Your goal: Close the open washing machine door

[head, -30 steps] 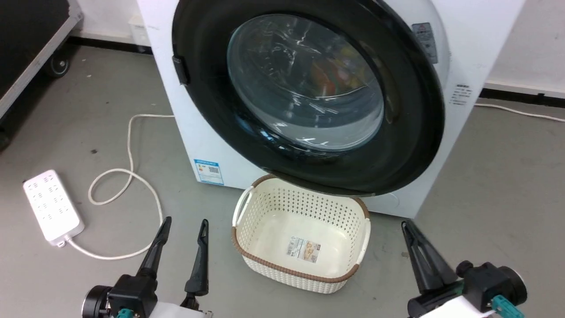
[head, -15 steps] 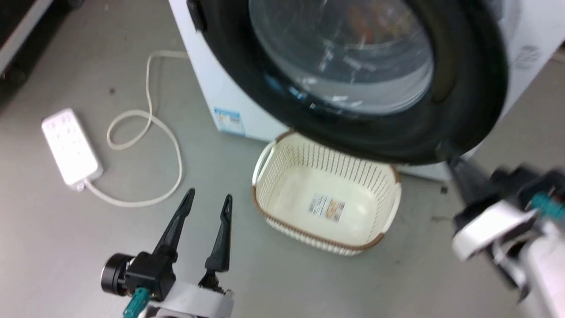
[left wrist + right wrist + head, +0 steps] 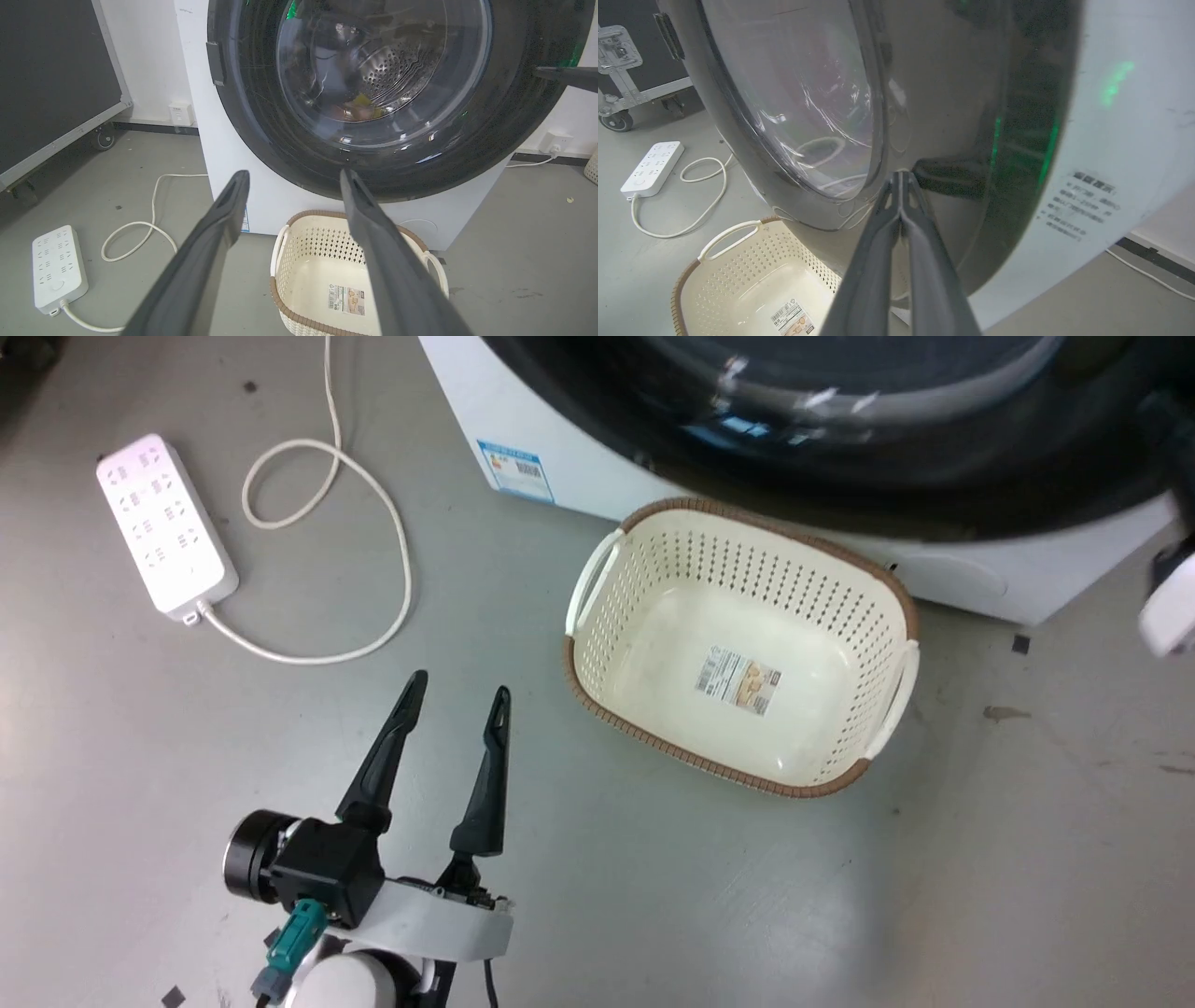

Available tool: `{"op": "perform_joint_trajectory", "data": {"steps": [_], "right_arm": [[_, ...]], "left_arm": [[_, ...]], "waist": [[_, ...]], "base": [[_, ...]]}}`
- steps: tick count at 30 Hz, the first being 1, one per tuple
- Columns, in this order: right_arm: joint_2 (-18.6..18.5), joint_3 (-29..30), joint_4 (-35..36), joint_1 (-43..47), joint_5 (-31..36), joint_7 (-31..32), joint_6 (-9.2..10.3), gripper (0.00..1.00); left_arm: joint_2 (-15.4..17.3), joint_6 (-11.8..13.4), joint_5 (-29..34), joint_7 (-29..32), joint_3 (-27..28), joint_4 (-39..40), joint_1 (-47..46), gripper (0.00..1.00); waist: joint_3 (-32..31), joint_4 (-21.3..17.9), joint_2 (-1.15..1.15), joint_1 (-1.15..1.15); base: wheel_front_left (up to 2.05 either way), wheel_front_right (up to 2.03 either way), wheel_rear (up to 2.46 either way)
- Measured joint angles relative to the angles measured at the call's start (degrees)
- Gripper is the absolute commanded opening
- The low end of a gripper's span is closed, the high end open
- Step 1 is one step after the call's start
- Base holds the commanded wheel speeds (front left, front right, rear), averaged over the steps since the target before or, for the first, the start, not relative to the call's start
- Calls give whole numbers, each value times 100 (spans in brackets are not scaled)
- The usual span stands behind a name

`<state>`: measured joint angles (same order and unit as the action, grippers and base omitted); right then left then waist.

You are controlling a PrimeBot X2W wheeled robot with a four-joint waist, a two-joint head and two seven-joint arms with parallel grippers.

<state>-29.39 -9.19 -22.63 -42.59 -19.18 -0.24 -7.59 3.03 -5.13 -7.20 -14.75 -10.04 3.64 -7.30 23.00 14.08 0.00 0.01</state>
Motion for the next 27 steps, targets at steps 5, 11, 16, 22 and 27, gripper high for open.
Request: {"op": "perform_joint_trajectory", "data": {"steps": [5,11,16,22,27], "right_arm": [[-3,163,-515,-636,2,92,-7,0],[163,133,-895,-919,66,46,-62,0],[336,182,-1215,-959,69,-236,-52,3],[526,108,-1112,-198,33,-966,4,100],[811,154,-643,674,77,-1283,5,100]], "left_arm": [[-2,44,-5,0,-31,1,-97,100],[-4,91,-48,0,-55,-13,-168,100],[-7,102,-64,0,-54,-83,-185,100],[-13,137,-114,0,88,-218,-29,100],[-13,137,-36,0,191,-391,191,100]], "waist": [[167,12,0,0],[222,-1,0,-1],[55,-47,0,-1],[-534,-172,0,-2],[-993,-296,0,-3]], "base": [[0,0,0],[0,0,0],[0,0,0],[0,0,0],[0,0,0]]}}
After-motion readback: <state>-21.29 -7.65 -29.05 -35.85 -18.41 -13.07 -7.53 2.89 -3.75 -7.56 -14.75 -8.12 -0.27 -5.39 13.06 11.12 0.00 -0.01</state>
